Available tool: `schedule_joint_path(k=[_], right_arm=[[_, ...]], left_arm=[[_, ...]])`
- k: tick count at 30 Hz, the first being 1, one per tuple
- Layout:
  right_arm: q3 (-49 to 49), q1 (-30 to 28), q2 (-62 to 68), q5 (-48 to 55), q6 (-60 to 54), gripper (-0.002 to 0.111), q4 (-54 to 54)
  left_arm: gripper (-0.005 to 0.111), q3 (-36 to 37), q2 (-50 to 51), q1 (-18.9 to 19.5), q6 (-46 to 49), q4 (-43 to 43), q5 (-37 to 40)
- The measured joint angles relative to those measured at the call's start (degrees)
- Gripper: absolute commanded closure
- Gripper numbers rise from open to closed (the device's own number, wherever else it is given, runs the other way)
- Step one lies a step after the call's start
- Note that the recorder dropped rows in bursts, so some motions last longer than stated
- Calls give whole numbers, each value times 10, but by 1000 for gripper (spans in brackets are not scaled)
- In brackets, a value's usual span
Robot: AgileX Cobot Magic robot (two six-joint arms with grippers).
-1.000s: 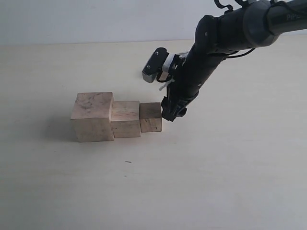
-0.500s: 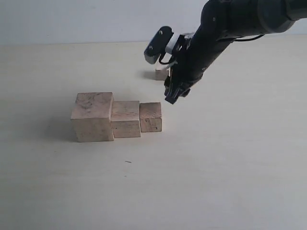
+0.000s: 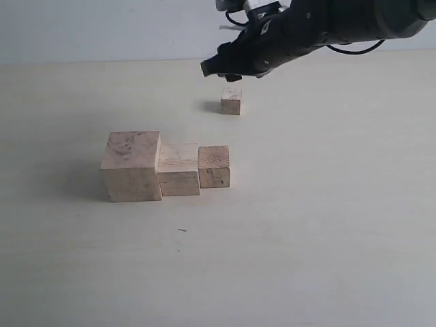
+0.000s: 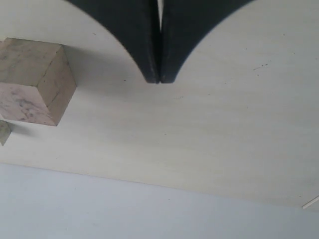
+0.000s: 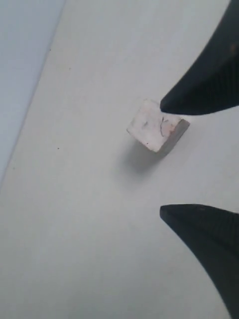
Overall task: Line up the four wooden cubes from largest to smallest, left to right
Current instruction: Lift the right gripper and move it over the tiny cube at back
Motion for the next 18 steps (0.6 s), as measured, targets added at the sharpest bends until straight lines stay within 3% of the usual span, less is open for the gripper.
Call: schedule_joint_path(k=[8,12,18], right_arm=[[-116,0,53,72,127,57,0],[-199,0,99,149,231,56,-56],[-298,0,161,267,294,34,-123]], left_arm=[[107,0,0,0,0,0,0],[107,0,0,0,0,0,0],[107,0,0,0,0,0,0]])
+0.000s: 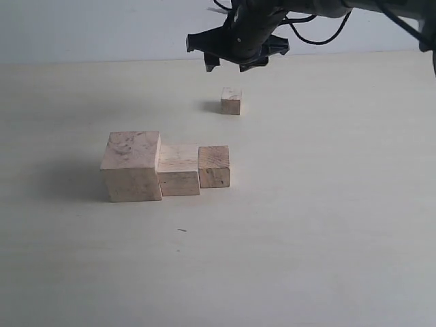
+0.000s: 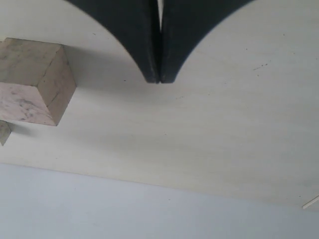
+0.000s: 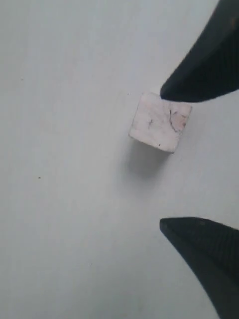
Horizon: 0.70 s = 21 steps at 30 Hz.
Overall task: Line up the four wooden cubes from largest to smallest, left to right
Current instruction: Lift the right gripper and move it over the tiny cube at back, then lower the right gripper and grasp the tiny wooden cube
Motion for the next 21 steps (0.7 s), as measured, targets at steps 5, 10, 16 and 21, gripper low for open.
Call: schedule_joint_path(k=[5,10,16,21], right_arm=[[-16,0,30,19,5,33,-7],[-16,0,55,20,38,33,-33],[-16,0,66,-4,83,33,-49],[-17,0,72,-28,97,35,-50]], left_arm=[[107,0,0,0,0,0,0],[107,0,0,0,0,0,0],[107,0,0,0,0,0,0],[107,0,0,0,0,0,0]])
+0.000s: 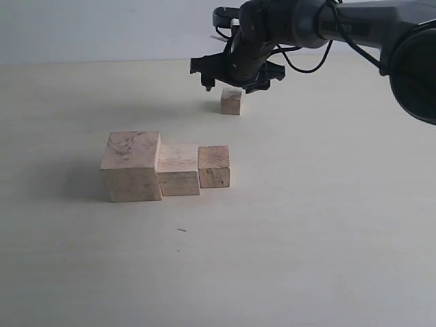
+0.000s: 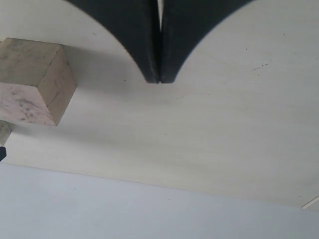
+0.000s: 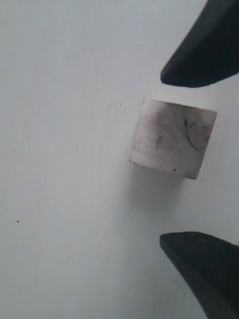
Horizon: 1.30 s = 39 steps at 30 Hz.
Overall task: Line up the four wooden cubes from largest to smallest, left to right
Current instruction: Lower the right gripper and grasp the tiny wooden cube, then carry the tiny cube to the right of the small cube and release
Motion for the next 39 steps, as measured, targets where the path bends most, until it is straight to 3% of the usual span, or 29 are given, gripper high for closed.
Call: schedule_joint_path(k=[8,11,18,22,23,27,34,39], right_arm=[[0,0,23,-24,7,42,-4],[0,-2,23,-34,31,63,-39],[-4,-17,22,4,59,75,-58],[-5,-17,19,28,41,106,-58],[-5,-17,17,33,32,108,-58],[-6,-17,11,62,-24,108,-52],[7,-18,-27,170,-219,108,11],[86,-18,-101,152,-267,108,24]], left_arm=[[107,0,0,0,0,0,0],[107,0,0,0,0,0,0],[107,0,0,0,0,0,0],[107,0,0,0,0,0,0],[107,0,0,0,0,0,0],[107,0,0,0,0,0,0],[107,0,0,0,0,0,0],[107,0,0,0,0,0,0]])
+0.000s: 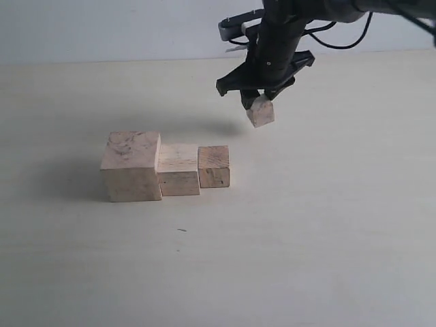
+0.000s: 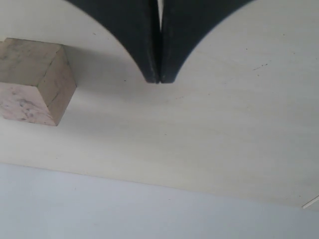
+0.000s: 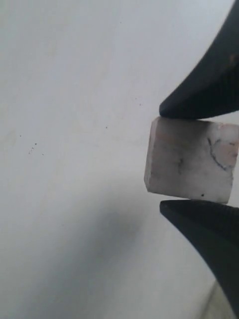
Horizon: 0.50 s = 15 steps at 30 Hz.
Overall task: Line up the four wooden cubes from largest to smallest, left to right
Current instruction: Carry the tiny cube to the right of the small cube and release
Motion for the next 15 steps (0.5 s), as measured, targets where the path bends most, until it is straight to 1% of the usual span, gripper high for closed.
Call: schedule_joint_path(k=[5,8,11,15], right_arm=[[132,0,-99,-64,-76,108,25],[206,0,-154,-92,-142,108,46],[265,0,-204,-96,-260,108,99],[313,0,-244,-88,-431,108,169]], left_arm=[[107,0,0,0,0,0,0],[107,0,0,0,0,0,0],[107,0,0,0,0,0,0],[107,0,0,0,0,0,0]])
